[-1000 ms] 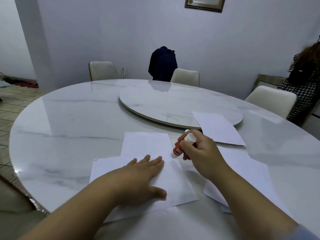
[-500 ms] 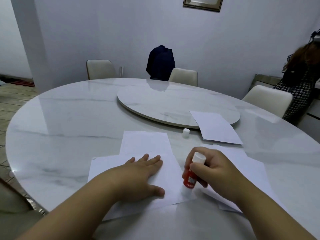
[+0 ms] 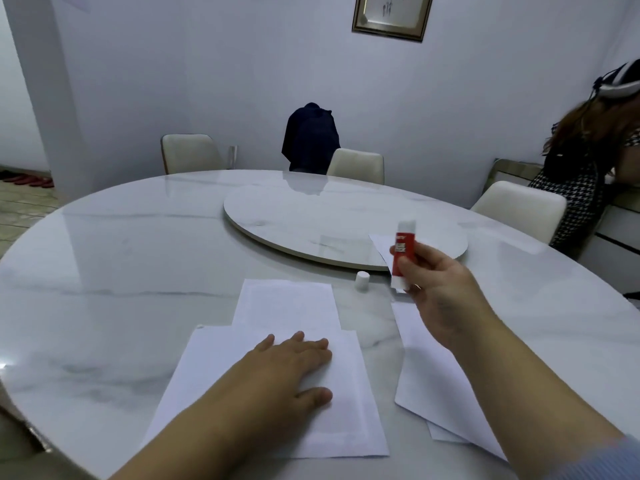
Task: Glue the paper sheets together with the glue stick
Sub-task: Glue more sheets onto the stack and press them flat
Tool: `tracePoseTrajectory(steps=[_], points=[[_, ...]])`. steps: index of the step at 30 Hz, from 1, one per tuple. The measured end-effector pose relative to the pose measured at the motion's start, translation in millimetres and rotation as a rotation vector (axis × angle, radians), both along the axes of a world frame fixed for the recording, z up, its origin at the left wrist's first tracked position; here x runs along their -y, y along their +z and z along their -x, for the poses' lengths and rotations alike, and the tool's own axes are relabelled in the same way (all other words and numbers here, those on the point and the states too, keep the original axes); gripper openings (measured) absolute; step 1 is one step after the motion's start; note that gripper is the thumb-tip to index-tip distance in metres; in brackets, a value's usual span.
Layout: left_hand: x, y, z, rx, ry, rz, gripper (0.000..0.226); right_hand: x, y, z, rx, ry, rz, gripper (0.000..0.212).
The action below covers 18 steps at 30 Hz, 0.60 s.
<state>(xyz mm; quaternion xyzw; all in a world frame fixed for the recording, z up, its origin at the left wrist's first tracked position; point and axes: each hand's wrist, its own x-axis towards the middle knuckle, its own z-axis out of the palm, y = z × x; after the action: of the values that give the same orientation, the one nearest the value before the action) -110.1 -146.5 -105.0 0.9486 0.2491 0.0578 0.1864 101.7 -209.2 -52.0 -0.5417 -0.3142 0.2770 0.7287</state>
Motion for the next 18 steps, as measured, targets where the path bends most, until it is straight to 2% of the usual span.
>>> tracePoseTrajectory(steps=[5, 9, 11, 14, 15, 16, 18], points=[[-0.9, -0.7, 0.9, 0.025, 0.011, -0.009, 0.056, -47.8, -27.7, -20.8, 0.48, -0.342, 0.452, 0.024], [-3.2, -1.1, 1.3, 0.023, 0.018, -0.006, 0.058, -64.3, -39.4, -28.6, 0.545, -0.367, 0.531, 0.024], [-4.2, -1.4, 1.3, 0.017, 0.016, -0.011, 0.059, -64.6, -39.0, -29.8, 0.568, -0.344, 0.519, 0.035], [-5.0, -0.4, 2.1, 0.019, 0.011, -0.013, 0.058, -43.3, -19.7, -40.0, 0.527, -0.328, 0.474, 0.072], [-4.7, 0.4, 2.3, 0.021, 0.008, -0.012, 0.057, -27.9, -9.6, -46.0, 0.523, -0.294, 0.5, 0.078], [-4.7, 0.5, 2.3, 0.022, 0.004, -0.012, 0.057, -8.4, 0.9, -52.3, 0.567, -0.228, 0.606, 0.08], [-4.1, 0.7, 0.8, 0.024, 0.003, -0.017, 0.055, 30.0, 16.5, -59.6, 0.791, -0.063, 1.103, 0.089]])
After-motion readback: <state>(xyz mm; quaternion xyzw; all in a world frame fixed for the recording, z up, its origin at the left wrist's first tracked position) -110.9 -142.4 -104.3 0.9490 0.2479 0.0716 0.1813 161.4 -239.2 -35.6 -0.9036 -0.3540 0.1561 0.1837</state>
